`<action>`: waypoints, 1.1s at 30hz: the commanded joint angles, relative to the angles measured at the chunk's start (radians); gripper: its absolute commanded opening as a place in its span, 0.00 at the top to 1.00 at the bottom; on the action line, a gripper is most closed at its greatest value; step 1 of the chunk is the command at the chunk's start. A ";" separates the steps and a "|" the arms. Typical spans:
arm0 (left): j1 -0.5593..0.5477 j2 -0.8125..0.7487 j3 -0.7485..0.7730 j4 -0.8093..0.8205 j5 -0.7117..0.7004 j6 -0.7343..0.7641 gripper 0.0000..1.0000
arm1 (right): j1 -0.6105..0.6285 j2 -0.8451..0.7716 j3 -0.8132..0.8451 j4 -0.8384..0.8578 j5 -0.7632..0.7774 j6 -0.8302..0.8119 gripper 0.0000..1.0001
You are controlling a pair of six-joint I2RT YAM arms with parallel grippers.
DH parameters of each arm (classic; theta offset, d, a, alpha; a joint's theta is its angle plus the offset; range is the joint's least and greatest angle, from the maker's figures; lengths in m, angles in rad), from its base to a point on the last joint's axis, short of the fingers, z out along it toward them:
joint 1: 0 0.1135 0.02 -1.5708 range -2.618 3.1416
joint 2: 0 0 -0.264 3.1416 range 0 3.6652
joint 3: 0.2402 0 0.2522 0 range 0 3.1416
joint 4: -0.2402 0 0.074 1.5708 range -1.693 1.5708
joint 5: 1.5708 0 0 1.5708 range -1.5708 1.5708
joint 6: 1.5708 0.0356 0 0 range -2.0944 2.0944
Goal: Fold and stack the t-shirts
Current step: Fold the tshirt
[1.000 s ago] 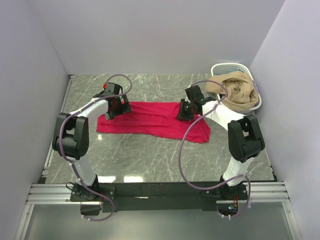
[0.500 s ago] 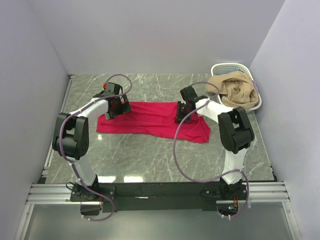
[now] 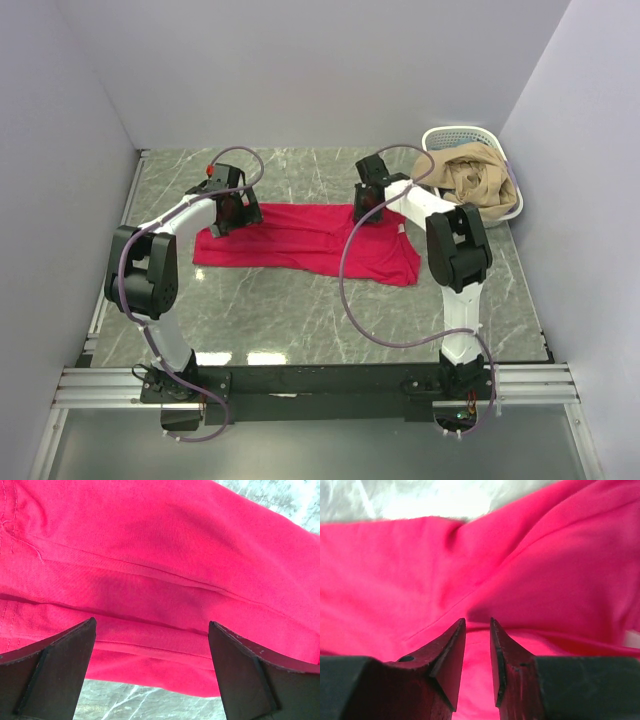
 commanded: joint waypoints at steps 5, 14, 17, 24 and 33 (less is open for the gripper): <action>-0.005 -0.041 0.025 0.026 -0.025 0.000 0.00 | -0.020 -0.093 0.073 0.019 0.051 -0.063 0.64; -0.005 -0.046 0.120 0.073 0.027 0.017 0.00 | -0.019 -0.239 -0.100 0.042 -0.061 -0.027 0.62; -0.006 -0.014 0.137 0.053 0.064 0.017 0.01 | -0.017 -0.291 -0.187 0.060 -0.093 -0.020 0.62; -0.020 -0.153 -0.031 0.028 0.136 0.000 0.01 | -0.015 -0.387 -0.304 0.071 -0.102 -0.024 0.62; -0.026 -0.241 -0.189 0.059 0.207 -0.052 0.01 | -0.005 -0.380 -0.319 0.080 -0.108 -0.024 0.62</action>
